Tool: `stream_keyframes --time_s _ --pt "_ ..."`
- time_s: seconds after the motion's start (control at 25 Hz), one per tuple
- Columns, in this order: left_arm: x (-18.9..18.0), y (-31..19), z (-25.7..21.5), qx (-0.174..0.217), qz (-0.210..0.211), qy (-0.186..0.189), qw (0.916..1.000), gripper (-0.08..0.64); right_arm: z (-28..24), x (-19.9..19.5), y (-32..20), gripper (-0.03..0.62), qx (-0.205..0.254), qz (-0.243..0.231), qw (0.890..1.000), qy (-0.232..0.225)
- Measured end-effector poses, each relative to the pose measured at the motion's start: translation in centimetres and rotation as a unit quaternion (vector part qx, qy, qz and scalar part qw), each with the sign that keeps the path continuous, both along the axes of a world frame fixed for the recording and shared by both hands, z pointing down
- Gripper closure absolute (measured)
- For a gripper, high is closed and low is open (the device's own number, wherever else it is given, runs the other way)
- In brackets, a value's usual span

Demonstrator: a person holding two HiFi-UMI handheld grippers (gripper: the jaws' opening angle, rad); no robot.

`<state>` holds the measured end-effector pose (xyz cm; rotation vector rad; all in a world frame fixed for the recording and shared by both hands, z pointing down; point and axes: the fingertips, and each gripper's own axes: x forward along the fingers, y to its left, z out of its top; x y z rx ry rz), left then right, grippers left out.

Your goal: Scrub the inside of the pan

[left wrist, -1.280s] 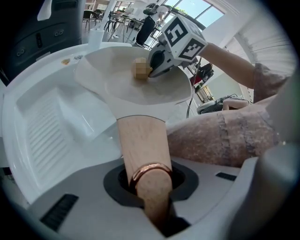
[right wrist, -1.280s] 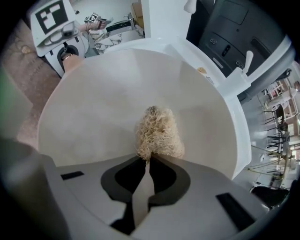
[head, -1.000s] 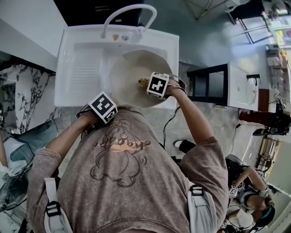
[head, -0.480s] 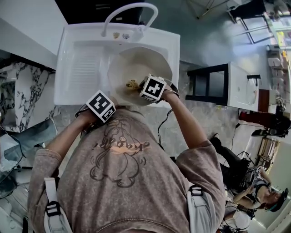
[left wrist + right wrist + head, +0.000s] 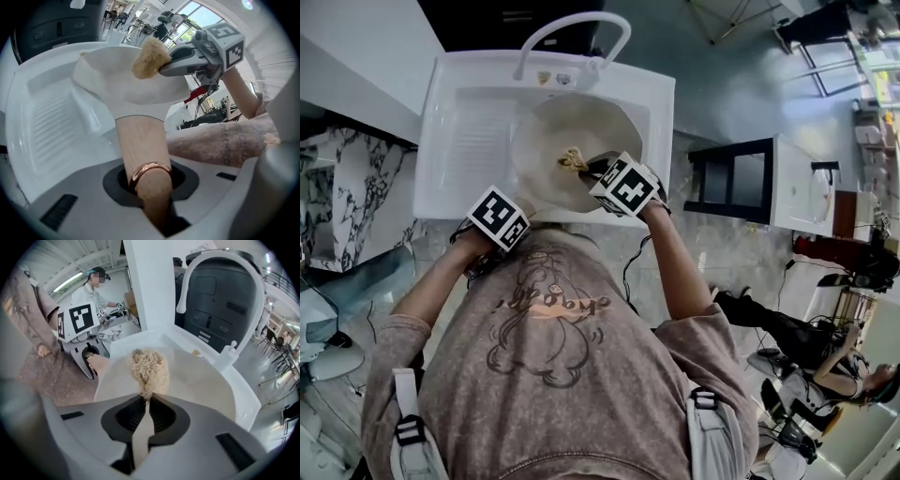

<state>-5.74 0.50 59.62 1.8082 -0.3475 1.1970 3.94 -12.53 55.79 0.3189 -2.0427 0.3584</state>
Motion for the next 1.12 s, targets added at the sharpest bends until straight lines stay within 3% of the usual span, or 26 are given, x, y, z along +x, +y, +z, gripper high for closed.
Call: stream_keyframes --time_s 0.16,0.28,0.36,0.52,0.64,0.76,0.92,1.12 --pt "-1.0 -0.6 -0.3 0.005 -0.029 0.005 0.9996 0.467 -1.6 0.9 -1.0 0.554 0.026 0.045 0.998 -0.031" --pt "-2.2 -1.0 0.2 0.014 -0.045 -0.01 0.9988 0.459 -2.7 1.6 -1.8 0.554 0.04 0.094 0.991 -0.082" --pt "-2.6 -1.1 0.9 0.025 -0.063 -0.014 0.9976 0.462 -3.4 2.0 -2.3 0.554 0.041 0.135 0.983 -0.121" --pt "-2.4 -1.4 0.0 0.031 -0.14 0.021 0.9895 0.463 -4.1 4.4 -1.9 0.554 0.057 0.202 0.965 -0.156" --pt "-3.5 -2.3 -0.5 0.058 -0.154 0.011 0.9863 0.463 -4.0 6.7 -1.2 0.554 0.055 0.257 0.948 -0.178" --pt "-5.0 -2.9 -0.5 0.061 -0.17 0.003 0.9836 0.463 -4.0 8.4 -0.3 0.554 0.048 0.303 0.93 -0.204" --pt "-7.0 -3.3 -0.1 0.063 -0.198 -0.013 0.9781 0.462 -3.2 10.3 0.5 0.554 0.05 0.35 0.913 -0.204" --pt "-8.0 -4.0 0.0 0.102 -0.224 -0.015 0.9692 0.462 -1.4 10.9 1.4 0.554 0.046 0.399 0.892 -0.206"
